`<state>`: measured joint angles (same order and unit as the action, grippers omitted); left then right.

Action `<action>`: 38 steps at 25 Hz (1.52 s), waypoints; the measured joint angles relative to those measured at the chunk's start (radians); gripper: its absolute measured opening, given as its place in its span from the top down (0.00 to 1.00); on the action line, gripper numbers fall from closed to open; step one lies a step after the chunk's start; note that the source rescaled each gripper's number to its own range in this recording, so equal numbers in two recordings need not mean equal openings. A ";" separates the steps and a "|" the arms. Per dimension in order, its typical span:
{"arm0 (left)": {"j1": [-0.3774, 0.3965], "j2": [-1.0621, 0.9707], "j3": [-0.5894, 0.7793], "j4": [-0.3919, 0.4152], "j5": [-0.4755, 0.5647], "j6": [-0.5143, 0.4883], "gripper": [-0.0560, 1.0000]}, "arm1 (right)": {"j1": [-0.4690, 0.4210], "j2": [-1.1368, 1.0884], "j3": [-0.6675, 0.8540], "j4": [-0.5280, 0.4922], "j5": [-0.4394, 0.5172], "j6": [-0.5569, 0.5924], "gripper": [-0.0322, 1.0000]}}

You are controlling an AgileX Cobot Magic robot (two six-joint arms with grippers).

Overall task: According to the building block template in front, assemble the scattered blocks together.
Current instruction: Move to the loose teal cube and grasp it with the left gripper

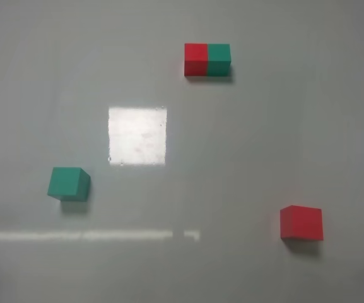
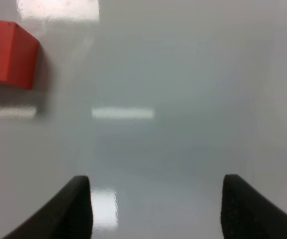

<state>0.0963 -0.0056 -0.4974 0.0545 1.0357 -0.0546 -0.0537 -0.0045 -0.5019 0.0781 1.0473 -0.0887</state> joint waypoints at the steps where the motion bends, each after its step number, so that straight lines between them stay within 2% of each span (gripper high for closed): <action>1: 0.000 0.000 0.000 0.004 0.000 0.000 0.23 | 0.000 0.000 0.000 0.000 0.000 0.000 0.61; 6: 0.000 0.000 -0.041 0.016 -0.029 0.016 0.23 | 0.000 0.000 0.000 0.000 0.000 0.000 0.59; 9: 0.000 0.052 -0.177 0.016 -0.096 0.055 0.23 | 0.000 0.000 0.000 0.000 0.000 0.000 0.58; 11: 0.000 0.158 -0.301 -0.013 -0.103 0.130 0.23 | 0.000 0.000 0.000 0.000 0.000 0.000 0.58; 14: 0.000 0.355 -0.483 -0.169 -0.074 0.357 0.23 | 0.000 0.000 0.000 0.000 0.000 0.000 0.58; 17: 0.000 0.553 -0.641 -0.343 0.040 0.702 0.23 | 0.000 0.000 0.000 0.000 0.000 0.000 0.58; 19: 0.000 0.675 -0.720 -0.406 0.124 0.853 0.23 | 0.000 0.000 0.000 0.000 0.000 0.000 0.58; 21: 0.000 0.764 -0.778 -0.420 0.161 0.955 0.23 | 0.000 0.000 0.000 0.000 0.000 0.000 0.58; 24: -0.008 0.855 -0.807 -0.399 0.174 1.110 0.23 | 0.000 0.000 0.000 0.000 0.000 0.000 0.58; 28: -0.100 0.919 -0.808 -0.368 0.178 1.194 0.23 | 0.000 0.000 0.000 0.000 0.000 0.000 0.58; 30: -0.185 0.938 -0.810 -0.327 0.181 1.202 0.23 | 0.000 0.000 0.000 0.000 0.000 0.000 0.58; 38: -0.532 1.030 -0.811 -0.019 0.184 1.124 0.23 | 0.000 0.000 0.000 0.000 0.000 0.000 0.57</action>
<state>-0.4357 1.0242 -1.3088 0.0355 1.2199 1.0693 -0.0537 -0.0045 -0.5019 0.0781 1.0473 -0.0887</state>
